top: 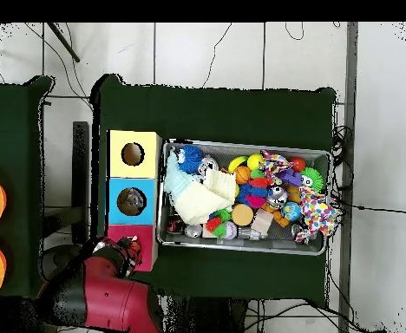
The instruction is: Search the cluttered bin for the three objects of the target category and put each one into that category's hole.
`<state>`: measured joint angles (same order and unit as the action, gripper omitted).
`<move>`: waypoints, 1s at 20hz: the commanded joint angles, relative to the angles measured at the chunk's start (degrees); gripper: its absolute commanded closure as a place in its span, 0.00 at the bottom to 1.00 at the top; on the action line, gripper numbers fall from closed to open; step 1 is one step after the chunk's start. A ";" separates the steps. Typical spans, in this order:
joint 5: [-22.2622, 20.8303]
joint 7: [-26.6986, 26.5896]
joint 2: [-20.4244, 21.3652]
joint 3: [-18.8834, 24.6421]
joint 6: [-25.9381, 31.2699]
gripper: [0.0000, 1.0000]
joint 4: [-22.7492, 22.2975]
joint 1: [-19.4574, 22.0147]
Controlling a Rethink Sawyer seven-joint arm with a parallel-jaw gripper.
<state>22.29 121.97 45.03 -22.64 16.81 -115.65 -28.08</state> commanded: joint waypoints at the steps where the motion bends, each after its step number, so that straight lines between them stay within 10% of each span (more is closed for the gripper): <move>1: -0.52 9.51 -1.95 2.00 1.86 1.00 -0.29 1.67; 20: 1.09 11.71 -14.73 8.21 -14.43 1.00 0.70 4.71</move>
<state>22.32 121.97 37.72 -21.95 8.96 -115.86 -25.81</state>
